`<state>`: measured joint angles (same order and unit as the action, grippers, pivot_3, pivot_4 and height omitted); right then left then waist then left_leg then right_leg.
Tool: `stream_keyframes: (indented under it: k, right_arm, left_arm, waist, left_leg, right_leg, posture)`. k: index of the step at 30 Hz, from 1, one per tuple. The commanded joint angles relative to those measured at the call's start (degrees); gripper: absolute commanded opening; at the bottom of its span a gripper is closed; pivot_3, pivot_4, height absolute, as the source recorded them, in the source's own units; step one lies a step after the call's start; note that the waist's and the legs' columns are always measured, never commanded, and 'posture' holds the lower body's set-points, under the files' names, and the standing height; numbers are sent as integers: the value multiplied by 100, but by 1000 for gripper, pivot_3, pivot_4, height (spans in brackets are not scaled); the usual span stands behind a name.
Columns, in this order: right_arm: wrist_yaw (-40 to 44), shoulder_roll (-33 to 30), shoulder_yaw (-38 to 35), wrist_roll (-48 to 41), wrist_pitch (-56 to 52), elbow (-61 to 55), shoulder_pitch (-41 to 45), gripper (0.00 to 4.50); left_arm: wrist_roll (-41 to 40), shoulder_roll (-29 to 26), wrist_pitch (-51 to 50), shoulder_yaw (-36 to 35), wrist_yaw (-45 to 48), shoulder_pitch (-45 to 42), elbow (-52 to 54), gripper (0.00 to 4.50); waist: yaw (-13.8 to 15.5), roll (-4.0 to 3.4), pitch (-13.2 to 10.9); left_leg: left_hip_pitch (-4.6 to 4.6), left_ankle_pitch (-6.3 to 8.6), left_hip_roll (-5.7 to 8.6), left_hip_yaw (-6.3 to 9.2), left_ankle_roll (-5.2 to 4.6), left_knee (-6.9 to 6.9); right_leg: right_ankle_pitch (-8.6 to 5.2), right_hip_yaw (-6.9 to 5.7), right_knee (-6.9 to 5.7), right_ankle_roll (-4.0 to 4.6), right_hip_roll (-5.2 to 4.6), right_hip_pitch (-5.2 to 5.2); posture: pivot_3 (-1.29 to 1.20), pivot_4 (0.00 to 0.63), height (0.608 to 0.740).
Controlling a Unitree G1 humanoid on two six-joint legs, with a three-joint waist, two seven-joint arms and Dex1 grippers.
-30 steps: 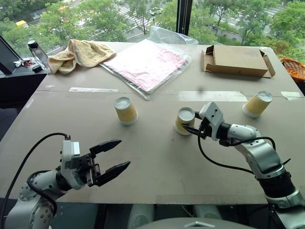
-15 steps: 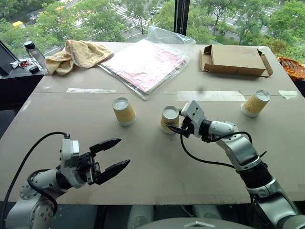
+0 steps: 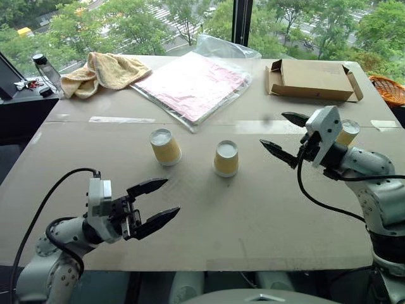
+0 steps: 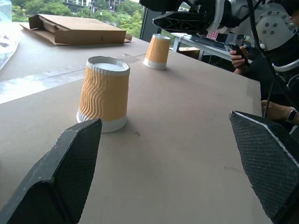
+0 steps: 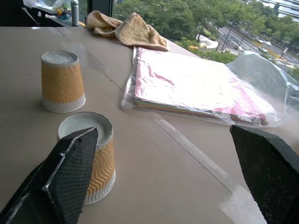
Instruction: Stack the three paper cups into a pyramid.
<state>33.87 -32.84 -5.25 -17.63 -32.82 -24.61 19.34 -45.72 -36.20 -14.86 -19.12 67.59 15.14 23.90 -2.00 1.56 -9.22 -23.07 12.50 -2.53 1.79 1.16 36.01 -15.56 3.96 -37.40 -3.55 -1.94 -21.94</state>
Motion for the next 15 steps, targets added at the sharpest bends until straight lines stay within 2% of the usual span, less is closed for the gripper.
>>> stream_keyframes:
  k: [1,6,15]
  right_arm:
    - [-763,-205,-542,577,85,723,51,4467]
    - [-1490,-228,-773,1083,326,1879,292,4467]
    - [-2053,91,-1023,1022,376,2804,764,4467]
  left_arm:
    - [-326,-171,-218,163,41,-204,532,4500]
    - [-470,-295,-412,294,50,-467,680,4500]
    - [-452,-318,-412,309,103,-504,604,4500]
  waist:
    - [-3,0,0]
    - [-19,-4,-4]
    - [-39,-9,-7]
  left_leg:
    - [2,0,0,-3,0,0]
    - [-2,0,3,-9,0,-6]
    - [-2,0,3,-10,0,-19]
  right_leg:
    - [0,2,-1,1,0,1]
    - [0,10,2,-2,0,-3]
    - [10,15,1,-19,5,-10]
  posture:
    - [0,150,740]
    - [0,150,740]
    - [0,150,740]
